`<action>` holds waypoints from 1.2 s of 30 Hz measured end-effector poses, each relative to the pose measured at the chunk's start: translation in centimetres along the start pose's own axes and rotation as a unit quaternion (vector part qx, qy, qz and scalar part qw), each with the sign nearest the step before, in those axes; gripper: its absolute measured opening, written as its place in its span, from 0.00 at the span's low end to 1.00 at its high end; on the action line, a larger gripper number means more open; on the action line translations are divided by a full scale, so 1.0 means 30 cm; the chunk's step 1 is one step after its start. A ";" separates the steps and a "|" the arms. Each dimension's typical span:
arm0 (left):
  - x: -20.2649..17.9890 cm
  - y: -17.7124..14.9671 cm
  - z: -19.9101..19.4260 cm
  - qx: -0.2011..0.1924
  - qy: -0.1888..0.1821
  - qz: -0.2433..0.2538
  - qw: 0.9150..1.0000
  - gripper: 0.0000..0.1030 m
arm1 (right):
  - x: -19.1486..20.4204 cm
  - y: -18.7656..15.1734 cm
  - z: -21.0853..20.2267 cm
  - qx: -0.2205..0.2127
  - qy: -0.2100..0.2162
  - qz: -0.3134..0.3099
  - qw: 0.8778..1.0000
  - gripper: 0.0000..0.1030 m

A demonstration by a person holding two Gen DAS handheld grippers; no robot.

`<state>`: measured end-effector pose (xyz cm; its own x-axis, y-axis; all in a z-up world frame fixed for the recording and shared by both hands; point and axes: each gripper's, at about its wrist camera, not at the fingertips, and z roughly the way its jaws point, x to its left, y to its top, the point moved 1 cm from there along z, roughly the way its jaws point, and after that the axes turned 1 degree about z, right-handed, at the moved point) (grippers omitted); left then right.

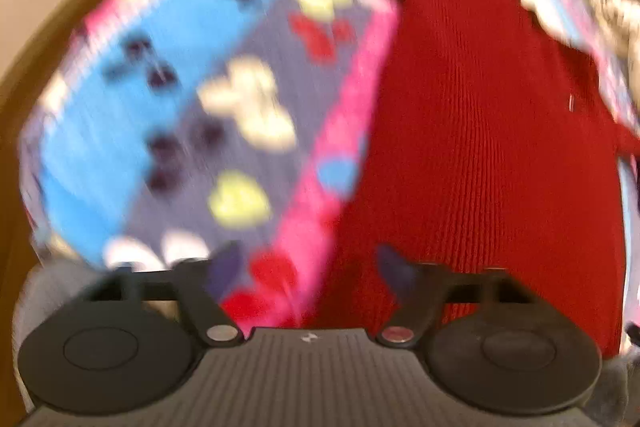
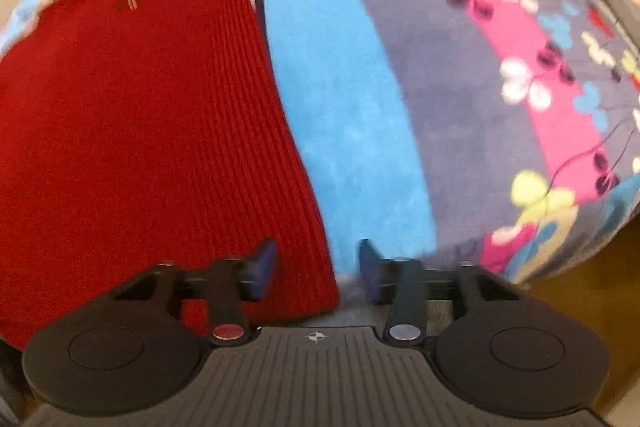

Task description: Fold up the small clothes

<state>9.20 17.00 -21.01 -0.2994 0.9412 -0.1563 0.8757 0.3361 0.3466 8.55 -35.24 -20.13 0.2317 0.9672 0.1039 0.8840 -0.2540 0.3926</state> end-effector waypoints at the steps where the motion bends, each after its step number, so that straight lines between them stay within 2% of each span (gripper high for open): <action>1: 0.018 0.034 -0.025 -0.024 0.004 -0.005 1.000 0.87 | 0.002 0.007 -0.033 -0.017 0.003 0.000 1.000 0.59; 7: 0.117 0.332 -0.070 -0.099 -0.001 -0.088 0.991 0.89 | 0.067 0.125 -0.176 -0.085 0.001 -0.013 0.996 0.61; 11: 0.124 0.557 -0.064 -0.143 0.008 -0.108 0.984 0.91 | 0.090 0.263 -0.183 -0.127 -0.010 0.003 0.992 0.61; 15: 0.129 0.744 -0.009 -0.149 0.015 -0.132 0.980 0.92 | 0.024 0.489 -0.135 -0.178 -0.032 0.064 0.981 0.63; 18: 0.105 0.844 0.050 -0.140 0.026 -0.129 0.981 0.92 | -0.096 0.663 -0.041 -0.182 -0.050 0.135 0.973 0.63; 19: 0.096 0.870 0.070 -0.138 0.030 -0.128 0.982 0.92 | -0.140 0.716 -0.001 -0.176 -0.042 0.169 0.969 0.63; 20: 0.086 0.891 0.090 -0.137 0.032 -0.129 0.982 0.92 | -0.182 0.763 0.034 -0.171 -0.027 0.203 0.964 0.63; 23: 0.072 0.917 0.151 -0.133 0.030 -0.144 0.980 0.92 | -0.299 0.884 0.130 -0.183 0.018 0.301 0.936 0.63; 27: 0.056 0.926 0.210 -0.125 0.044 -0.161 0.978 0.92 | -0.390 1.025 0.294 -0.174 0.070 0.405 0.895 0.70; 29: 0.051 0.923 0.217 -0.124 0.053 -0.162 0.978 0.92 | -0.407 1.085 0.379 -0.162 0.048 0.430 0.887 0.70; 30: 0.049 0.921 0.218 -0.124 0.059 -0.161 0.977 0.92 | -0.412 1.112 0.412 -0.159 0.016 0.440 0.884 0.69; 31: 0.051 0.920 0.215 -0.124 0.063 -0.159 0.977 0.92 | -0.421 1.136 0.433 -0.165 -0.028 0.440 0.882 0.65; 32: 0.051 0.919 0.213 -0.125 0.067 -0.157 0.977 0.92 | -0.426 1.148 0.436 -0.182 -0.067 0.436 0.879 0.38; 33: 0.054 0.919 0.210 -0.127 0.069 -0.155 0.977 0.92 | -0.435 1.163 0.431 -0.196 -0.086 0.426 0.879 0.19; 35: 0.061 0.920 0.206 -0.136 0.067 -0.154 0.976 0.92 | -0.467 1.188 0.390 -0.221 -0.066 0.407 0.884 0.17; 36: 0.066 0.920 0.203 -0.141 0.064 -0.156 0.975 0.92 | -0.478 1.183 0.345 -0.253 -0.040 0.394 0.883 0.16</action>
<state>35.08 27.95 -17.40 -0.5955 0.7820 -0.1841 0.6004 0.5855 0.5447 40.81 -58.11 -17.15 0.7396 0.4819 0.4698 0.1459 -0.7963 0.5870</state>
